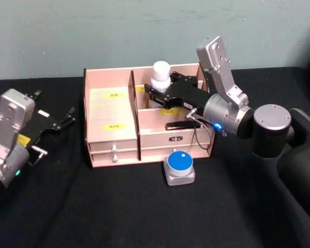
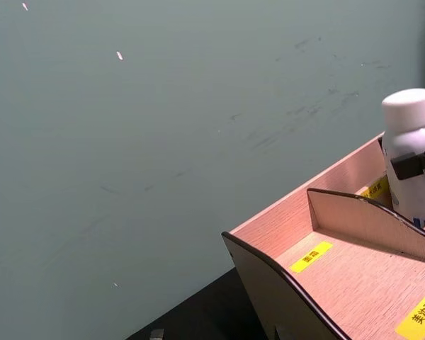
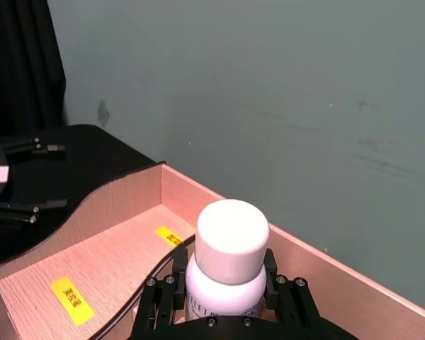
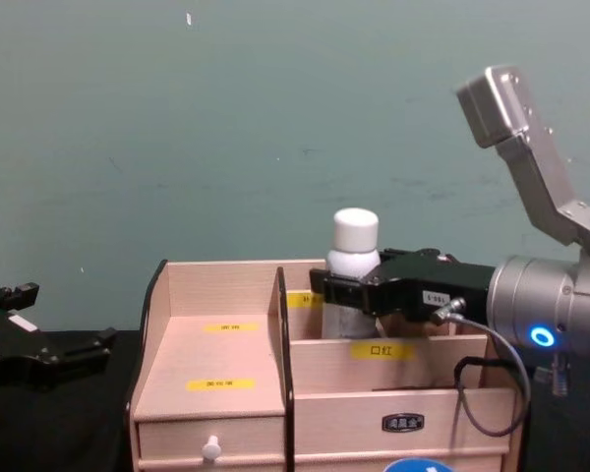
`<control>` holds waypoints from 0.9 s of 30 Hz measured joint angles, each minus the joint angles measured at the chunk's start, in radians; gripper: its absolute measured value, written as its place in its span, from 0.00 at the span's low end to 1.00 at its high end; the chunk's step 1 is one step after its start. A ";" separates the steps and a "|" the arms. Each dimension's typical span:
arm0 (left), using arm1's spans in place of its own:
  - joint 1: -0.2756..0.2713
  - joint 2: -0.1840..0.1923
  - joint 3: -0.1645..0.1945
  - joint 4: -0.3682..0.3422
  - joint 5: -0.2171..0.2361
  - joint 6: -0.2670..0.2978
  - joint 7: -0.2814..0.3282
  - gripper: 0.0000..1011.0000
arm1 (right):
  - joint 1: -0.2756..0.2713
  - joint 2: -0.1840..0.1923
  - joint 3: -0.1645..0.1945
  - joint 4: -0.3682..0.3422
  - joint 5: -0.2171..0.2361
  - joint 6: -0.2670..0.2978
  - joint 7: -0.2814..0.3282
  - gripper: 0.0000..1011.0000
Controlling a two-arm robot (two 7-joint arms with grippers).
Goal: Pick up the facial cleanser and watermelon frost from the table and place them into the tiered storage box.
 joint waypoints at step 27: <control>0.000 0.000 0.000 0.000 0.000 0.000 0.000 1.00 | -0.003 0.002 0.002 -0.007 0.002 0.001 0.000 0.99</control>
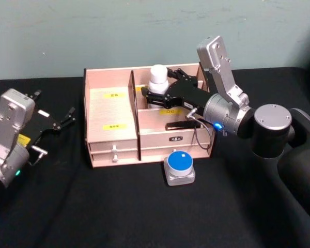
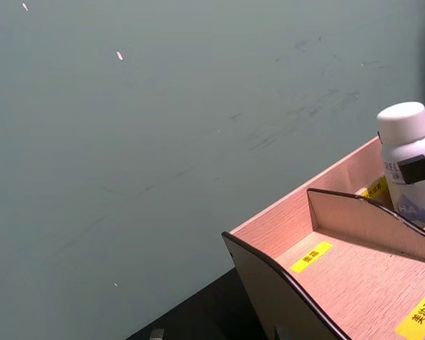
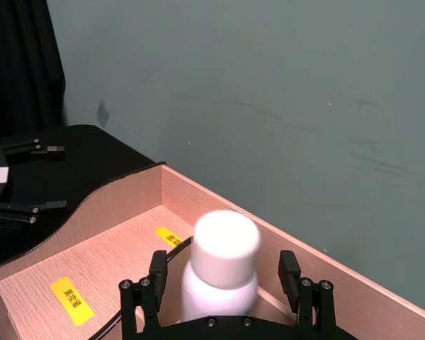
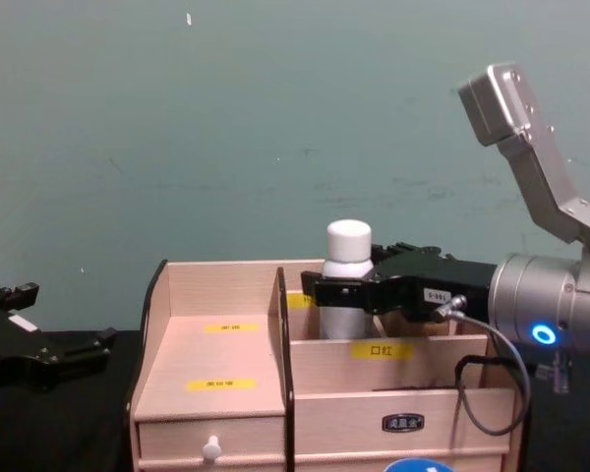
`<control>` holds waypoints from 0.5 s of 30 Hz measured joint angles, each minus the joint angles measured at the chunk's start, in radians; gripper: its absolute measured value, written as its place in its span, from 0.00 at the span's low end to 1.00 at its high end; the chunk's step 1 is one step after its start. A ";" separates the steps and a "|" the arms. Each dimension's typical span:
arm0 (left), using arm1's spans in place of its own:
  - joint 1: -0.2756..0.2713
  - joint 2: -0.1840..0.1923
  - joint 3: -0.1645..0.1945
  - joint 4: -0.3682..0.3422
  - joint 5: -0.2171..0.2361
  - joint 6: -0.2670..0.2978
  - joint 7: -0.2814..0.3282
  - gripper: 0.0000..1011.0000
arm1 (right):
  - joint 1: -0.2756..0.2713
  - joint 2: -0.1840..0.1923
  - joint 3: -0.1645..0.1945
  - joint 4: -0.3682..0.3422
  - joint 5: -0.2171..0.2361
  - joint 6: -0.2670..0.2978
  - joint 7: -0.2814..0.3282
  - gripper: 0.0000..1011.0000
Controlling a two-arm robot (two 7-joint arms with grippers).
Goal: Pick up the facial cleanser and watermelon frost from the table and place them into the tiered storage box.
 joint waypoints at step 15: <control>0.000 0.000 0.000 0.000 0.000 0.000 0.000 1.00 | -0.078 0.084 0.004 -0.238 -0.017 0.107 -0.023 0.99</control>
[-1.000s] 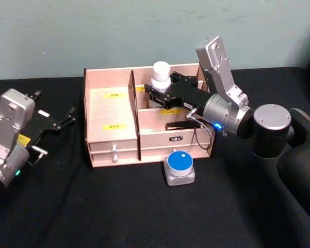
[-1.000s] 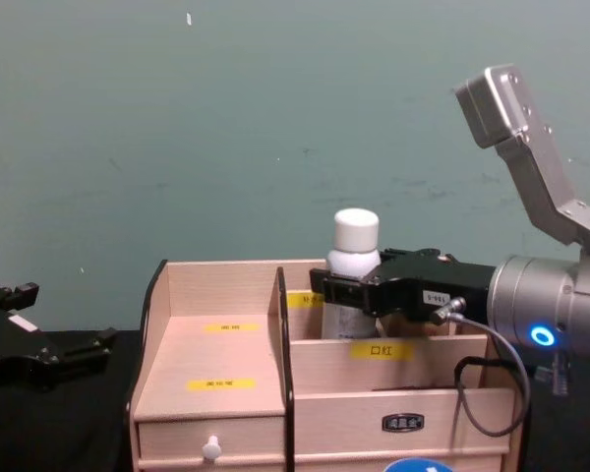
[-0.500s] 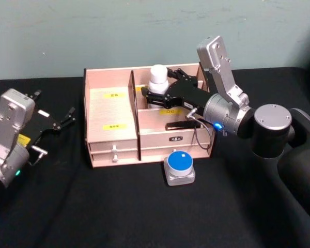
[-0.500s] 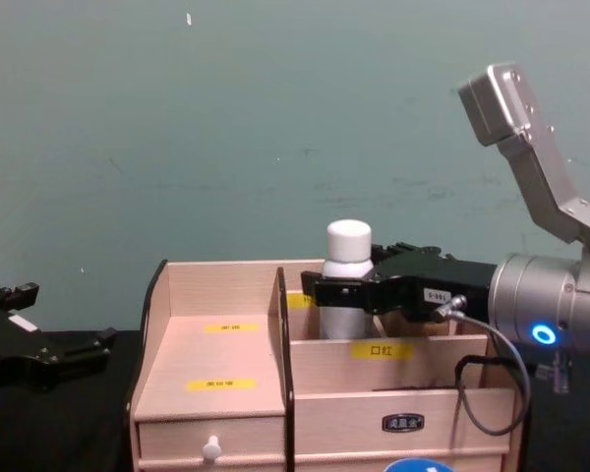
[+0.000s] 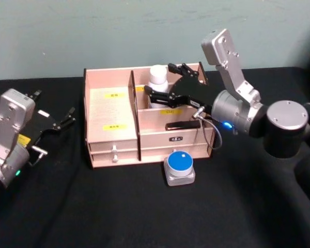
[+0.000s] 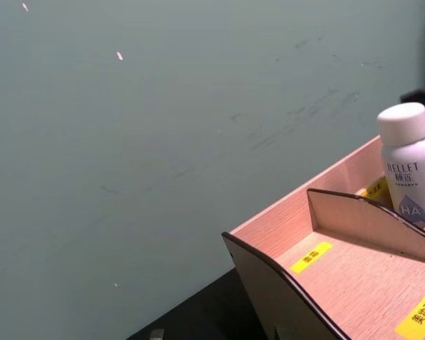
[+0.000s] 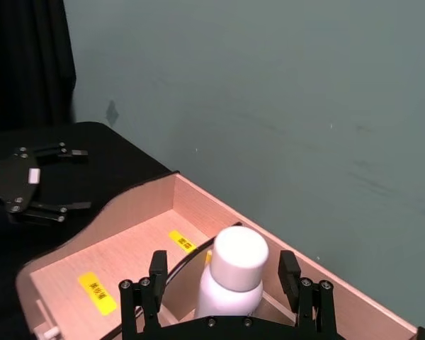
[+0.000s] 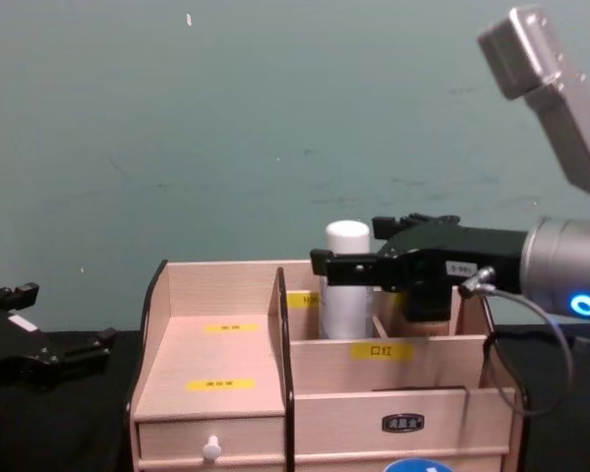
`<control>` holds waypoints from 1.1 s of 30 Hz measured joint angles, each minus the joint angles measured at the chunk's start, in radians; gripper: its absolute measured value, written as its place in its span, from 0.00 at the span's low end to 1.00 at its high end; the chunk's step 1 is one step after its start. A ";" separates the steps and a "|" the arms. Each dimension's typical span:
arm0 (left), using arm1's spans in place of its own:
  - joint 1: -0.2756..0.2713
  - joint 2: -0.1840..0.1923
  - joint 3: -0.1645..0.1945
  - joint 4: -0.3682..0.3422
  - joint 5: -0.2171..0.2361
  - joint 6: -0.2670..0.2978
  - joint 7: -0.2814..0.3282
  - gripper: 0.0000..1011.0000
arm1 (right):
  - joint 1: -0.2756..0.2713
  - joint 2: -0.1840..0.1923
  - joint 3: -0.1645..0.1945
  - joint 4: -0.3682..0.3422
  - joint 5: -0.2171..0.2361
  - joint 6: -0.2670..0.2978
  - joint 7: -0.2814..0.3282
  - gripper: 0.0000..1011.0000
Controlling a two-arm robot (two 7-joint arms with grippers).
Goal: Pick up the facial cleanser and watermelon frost from the table and place them into the tiered storage box.
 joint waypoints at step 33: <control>0.000 0.000 0.000 0.000 0.000 0.000 0.000 1.00 | -0.381 0.183 0.051 -0.542 -0.065 0.250 -0.185 0.99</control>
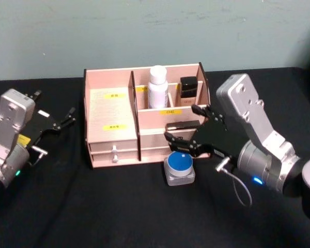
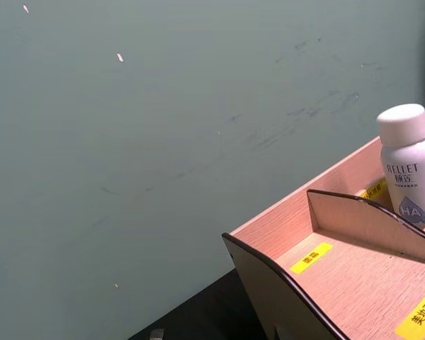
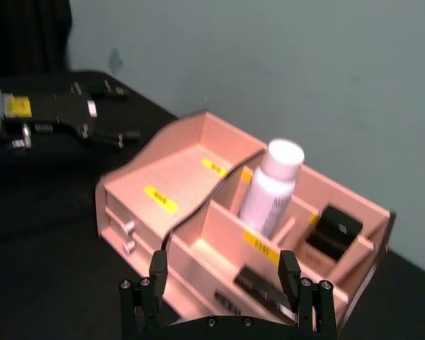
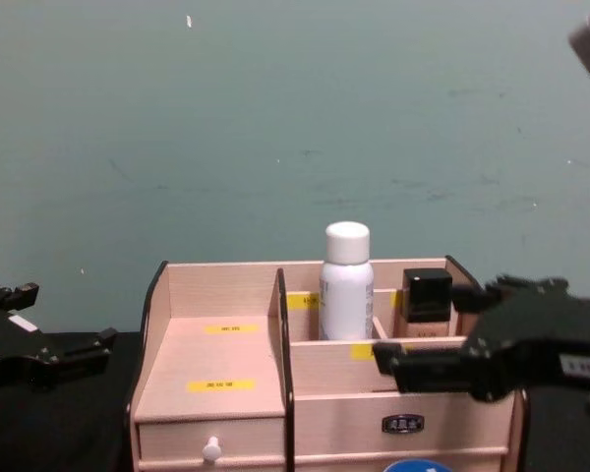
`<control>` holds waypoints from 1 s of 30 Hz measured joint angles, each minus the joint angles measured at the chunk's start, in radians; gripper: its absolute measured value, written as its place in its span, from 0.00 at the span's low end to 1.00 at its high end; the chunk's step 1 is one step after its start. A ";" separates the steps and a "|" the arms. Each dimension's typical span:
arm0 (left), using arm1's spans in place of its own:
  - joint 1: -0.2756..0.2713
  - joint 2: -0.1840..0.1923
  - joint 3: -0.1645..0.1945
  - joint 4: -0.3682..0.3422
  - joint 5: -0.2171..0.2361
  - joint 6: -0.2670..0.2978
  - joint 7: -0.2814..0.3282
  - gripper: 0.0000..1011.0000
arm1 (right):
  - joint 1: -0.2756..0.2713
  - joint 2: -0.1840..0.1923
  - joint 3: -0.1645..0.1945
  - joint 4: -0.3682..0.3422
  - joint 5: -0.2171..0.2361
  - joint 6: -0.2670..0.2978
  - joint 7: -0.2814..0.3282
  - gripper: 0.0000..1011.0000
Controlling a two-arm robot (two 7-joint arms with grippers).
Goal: Pick up the facial cleanser and watermelon frost from the table and place them into the tiered storage box.
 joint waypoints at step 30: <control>0.000 0.000 0.000 0.000 0.000 0.000 0.000 1.00 | -0.197 -0.078 0.061 -0.096 -0.055 0.211 -0.097 0.99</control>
